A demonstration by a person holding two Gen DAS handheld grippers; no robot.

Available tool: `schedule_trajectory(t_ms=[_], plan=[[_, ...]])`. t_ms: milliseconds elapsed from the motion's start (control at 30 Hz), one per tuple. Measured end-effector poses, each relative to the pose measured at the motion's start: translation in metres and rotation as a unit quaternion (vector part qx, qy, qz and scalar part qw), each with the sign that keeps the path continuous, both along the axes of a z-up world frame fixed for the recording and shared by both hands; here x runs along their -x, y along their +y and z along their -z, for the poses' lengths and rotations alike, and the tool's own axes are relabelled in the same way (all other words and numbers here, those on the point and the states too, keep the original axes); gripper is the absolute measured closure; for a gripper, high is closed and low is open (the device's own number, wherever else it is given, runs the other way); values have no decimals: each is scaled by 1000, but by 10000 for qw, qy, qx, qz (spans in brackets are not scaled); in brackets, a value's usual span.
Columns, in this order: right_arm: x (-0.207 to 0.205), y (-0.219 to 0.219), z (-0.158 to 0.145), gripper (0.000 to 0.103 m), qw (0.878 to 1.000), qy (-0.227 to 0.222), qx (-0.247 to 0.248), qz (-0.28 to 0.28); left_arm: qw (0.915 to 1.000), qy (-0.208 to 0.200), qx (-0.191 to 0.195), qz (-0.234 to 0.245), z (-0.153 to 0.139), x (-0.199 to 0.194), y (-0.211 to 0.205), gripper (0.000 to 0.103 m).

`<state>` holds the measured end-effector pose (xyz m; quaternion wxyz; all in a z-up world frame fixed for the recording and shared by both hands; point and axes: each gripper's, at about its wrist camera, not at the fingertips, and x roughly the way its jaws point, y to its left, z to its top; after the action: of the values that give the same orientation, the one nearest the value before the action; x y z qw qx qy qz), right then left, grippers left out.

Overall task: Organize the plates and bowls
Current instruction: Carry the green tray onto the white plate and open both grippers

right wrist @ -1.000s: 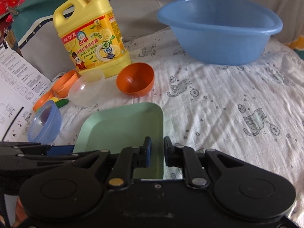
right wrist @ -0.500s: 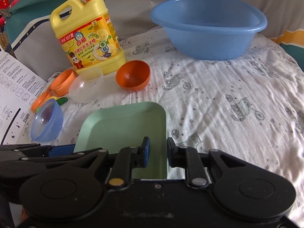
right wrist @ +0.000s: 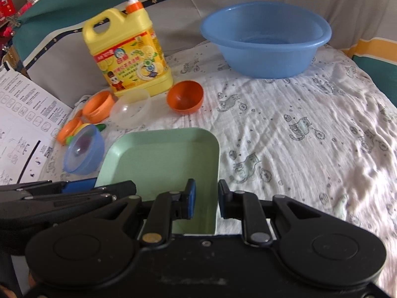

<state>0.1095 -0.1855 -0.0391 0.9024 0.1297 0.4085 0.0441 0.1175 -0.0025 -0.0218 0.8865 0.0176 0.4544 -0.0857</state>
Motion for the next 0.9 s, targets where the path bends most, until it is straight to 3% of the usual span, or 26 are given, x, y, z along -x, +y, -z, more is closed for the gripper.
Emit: schedule_trajectory(t_ms=[433, 900], plan=[[52, 29, -38, 83, 9994, -97, 47, -331, 9992, -244, 172, -257, -35, 59, 39, 62], [94, 88, -58, 83, 9951, -6, 77, -985, 9966, -436, 142, -681, -59, 118, 98, 62]])
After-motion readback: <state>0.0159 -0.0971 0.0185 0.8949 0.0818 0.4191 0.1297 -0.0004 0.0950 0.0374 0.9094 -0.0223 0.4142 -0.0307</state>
